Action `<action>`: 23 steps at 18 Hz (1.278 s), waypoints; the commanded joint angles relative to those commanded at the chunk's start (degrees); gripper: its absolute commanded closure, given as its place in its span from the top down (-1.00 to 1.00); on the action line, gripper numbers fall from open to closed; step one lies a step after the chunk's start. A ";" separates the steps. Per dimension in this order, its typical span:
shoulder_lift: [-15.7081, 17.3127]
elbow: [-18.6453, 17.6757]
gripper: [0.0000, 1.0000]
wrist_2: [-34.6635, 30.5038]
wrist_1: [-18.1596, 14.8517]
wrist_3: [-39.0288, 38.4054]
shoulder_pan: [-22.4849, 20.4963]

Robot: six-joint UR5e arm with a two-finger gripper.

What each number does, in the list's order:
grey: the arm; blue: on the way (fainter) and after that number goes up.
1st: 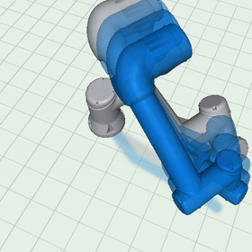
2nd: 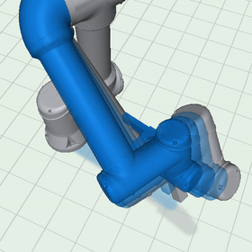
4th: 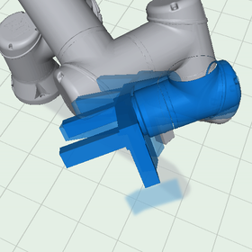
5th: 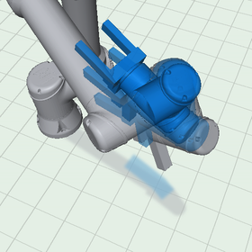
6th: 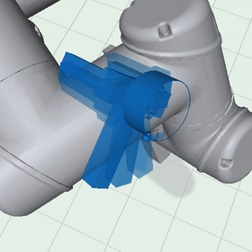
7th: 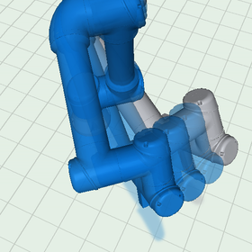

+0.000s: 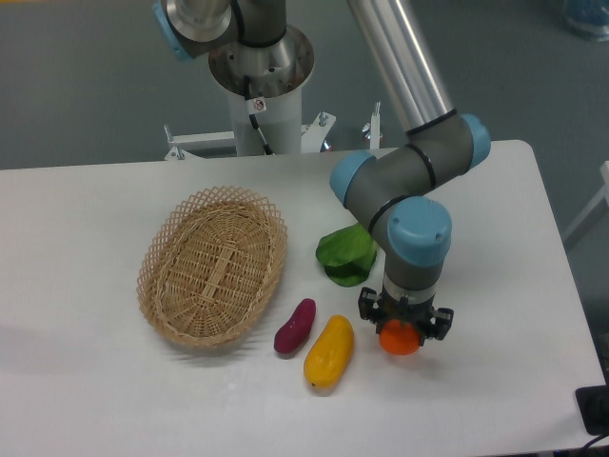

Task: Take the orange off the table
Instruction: 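Lift the grasped orange up off the table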

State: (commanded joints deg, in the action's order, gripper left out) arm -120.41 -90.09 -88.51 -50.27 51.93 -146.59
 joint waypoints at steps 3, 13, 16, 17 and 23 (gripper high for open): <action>1.58 0.18 0.41 1.58 -2.72 3.69 -1.15; 6.77 -1.49 0.43 0.97 -3.79 16.88 -5.89; 6.95 -1.49 0.44 0.62 -3.78 18.63 -6.42; 6.95 -1.49 0.44 -0.25 -3.78 18.90 -6.42; 6.95 -0.53 0.47 -1.84 -3.96 23.83 -6.86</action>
State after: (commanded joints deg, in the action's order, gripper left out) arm -113.47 -90.62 -90.35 -54.23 75.76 -153.46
